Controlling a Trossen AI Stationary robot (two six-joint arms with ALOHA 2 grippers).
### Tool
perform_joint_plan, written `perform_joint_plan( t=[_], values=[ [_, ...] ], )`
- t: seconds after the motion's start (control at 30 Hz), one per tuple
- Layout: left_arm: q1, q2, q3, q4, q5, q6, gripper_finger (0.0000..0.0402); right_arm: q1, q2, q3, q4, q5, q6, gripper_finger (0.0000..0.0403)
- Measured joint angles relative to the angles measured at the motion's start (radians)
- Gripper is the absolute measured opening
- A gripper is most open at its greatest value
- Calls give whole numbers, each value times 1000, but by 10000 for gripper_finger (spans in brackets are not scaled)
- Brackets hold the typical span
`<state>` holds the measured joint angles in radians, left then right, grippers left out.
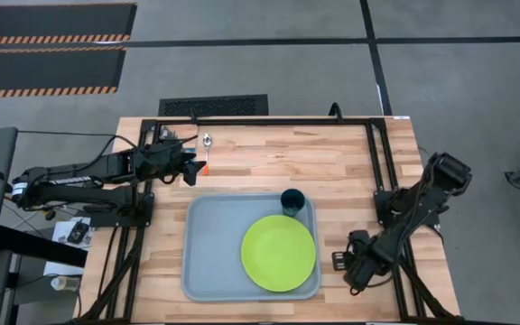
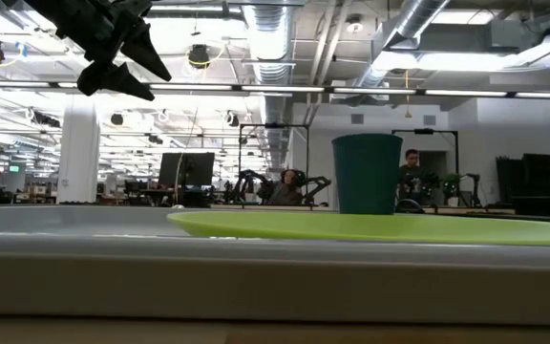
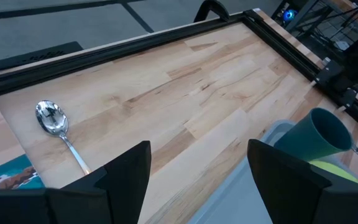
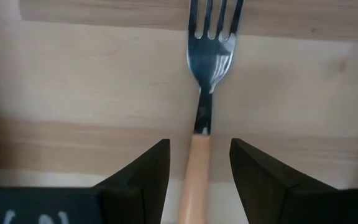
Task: Pick and place plate/cup/fork/spoon on tray
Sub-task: Put the yellow fork on the blue tray to the left of the green plate
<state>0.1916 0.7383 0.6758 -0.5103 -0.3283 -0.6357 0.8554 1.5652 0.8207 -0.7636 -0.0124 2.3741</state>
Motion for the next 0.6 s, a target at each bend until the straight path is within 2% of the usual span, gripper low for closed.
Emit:
perform_joint_plan(
  t=[0.17,0.27,0.6],
  values=[
    [0,0,0,0,0,-2,254,0,28,0,20,-1,-2,187],
    [0,0,0,0,0,-2,254,0,28,0,16,-5,-3,169],
    [0,0,0,0,0,-1,254,-26,27,0,16,-10,-24,55]
  ],
)
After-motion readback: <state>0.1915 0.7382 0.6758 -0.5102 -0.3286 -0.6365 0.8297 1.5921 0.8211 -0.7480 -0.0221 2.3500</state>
